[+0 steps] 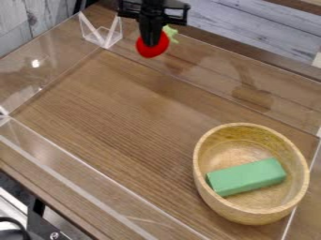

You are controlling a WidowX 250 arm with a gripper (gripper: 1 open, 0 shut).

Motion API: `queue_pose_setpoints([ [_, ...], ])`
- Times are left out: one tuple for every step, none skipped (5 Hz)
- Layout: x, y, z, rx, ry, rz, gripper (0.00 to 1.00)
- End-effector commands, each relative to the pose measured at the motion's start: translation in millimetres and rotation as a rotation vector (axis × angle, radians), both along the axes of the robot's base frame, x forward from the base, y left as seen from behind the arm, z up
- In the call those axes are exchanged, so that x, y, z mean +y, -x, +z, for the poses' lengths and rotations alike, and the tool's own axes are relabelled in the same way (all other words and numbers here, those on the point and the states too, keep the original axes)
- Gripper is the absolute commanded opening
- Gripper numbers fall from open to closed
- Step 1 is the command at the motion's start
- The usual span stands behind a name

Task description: Move the red object to the left side of the table

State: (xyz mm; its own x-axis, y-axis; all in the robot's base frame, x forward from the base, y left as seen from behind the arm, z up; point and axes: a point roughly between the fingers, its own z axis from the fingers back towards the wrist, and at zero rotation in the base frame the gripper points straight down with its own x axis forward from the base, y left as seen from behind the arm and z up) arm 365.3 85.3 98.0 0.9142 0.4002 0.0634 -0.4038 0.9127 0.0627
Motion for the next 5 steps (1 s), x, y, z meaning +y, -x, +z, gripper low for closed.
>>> queue_pose_setpoints([
  [-9.1, -8.4, 21.9, -0.061, 0.000, 0.027, 0.00],
  [-15.1, -10.6, 29.0, -0.059, 0.014, 0.026, 0.00],
  [-17.0, -8.1, 35.3, -0.057, 0.026, 0.023, 0.00],
  [-14.8, -9.0, 27.7, -0.057, 0.033, 0.072, 0.00],
  [-12.7, -7.4, 19.8, -0.056, 0.039, 0.121, 0.00],
])
